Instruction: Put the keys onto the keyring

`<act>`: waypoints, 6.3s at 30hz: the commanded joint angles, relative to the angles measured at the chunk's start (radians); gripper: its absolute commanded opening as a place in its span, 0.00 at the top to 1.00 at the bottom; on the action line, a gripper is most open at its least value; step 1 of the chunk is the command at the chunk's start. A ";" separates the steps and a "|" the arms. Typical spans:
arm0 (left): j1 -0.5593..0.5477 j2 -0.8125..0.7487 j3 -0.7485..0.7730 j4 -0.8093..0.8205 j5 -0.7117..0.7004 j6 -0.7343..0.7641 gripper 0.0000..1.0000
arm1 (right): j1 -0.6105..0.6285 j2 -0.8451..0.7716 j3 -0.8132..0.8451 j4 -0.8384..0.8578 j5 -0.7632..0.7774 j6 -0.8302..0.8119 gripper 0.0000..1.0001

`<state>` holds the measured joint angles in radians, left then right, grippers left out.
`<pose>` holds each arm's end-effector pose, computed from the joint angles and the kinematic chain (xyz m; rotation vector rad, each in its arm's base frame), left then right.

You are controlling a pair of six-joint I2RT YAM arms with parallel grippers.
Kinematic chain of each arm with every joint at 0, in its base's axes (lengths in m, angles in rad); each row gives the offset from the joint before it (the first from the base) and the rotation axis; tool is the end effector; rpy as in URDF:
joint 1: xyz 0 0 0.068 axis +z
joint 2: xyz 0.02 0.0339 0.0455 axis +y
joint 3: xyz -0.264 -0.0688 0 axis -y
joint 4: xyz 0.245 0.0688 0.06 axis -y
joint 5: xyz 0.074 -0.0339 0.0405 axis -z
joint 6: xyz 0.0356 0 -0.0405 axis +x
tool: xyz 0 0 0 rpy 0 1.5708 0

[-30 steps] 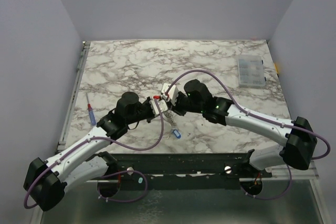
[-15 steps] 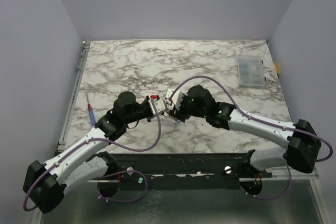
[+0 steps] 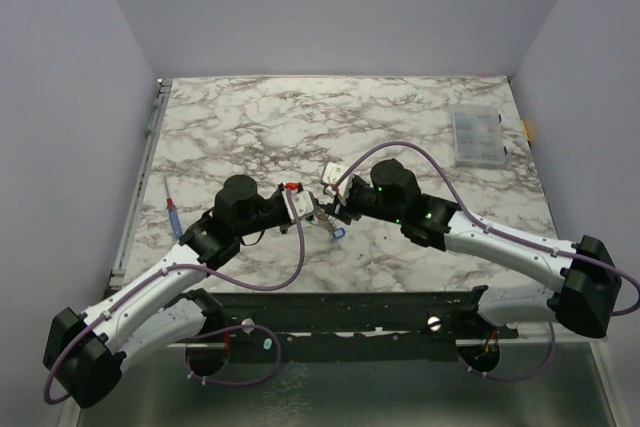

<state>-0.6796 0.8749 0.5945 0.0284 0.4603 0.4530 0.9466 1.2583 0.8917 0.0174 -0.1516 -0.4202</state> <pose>0.1498 -0.1414 0.2796 1.2447 1.3470 -0.5782 0.1661 0.2398 0.2955 -1.3083 1.4429 0.4969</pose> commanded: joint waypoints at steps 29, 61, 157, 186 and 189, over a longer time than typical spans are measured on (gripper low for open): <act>0.007 -0.053 0.001 0.038 0.018 0.024 1.00 | -0.032 -0.009 -0.054 0.121 -0.055 -0.006 0.99; 0.031 -0.077 -0.010 0.014 0.248 0.082 1.00 | -0.058 -0.135 -0.028 -0.013 -0.233 -0.061 0.01; 0.032 -0.087 -0.087 0.188 0.033 -0.036 0.54 | -0.064 -0.187 -0.080 0.185 -0.062 0.043 0.99; 0.032 0.029 -0.108 0.417 0.035 -0.291 0.80 | -0.063 -0.150 -0.078 0.232 -0.081 0.077 0.99; 0.034 0.023 -0.108 0.418 0.015 -0.291 1.00 | -0.064 -0.148 -0.081 0.233 -0.081 0.078 0.99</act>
<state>-0.6479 0.9012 0.4988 0.4042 0.5018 0.1791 0.8825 1.1034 0.8116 0.1947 -0.2176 -0.3557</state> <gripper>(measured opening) 0.116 0.015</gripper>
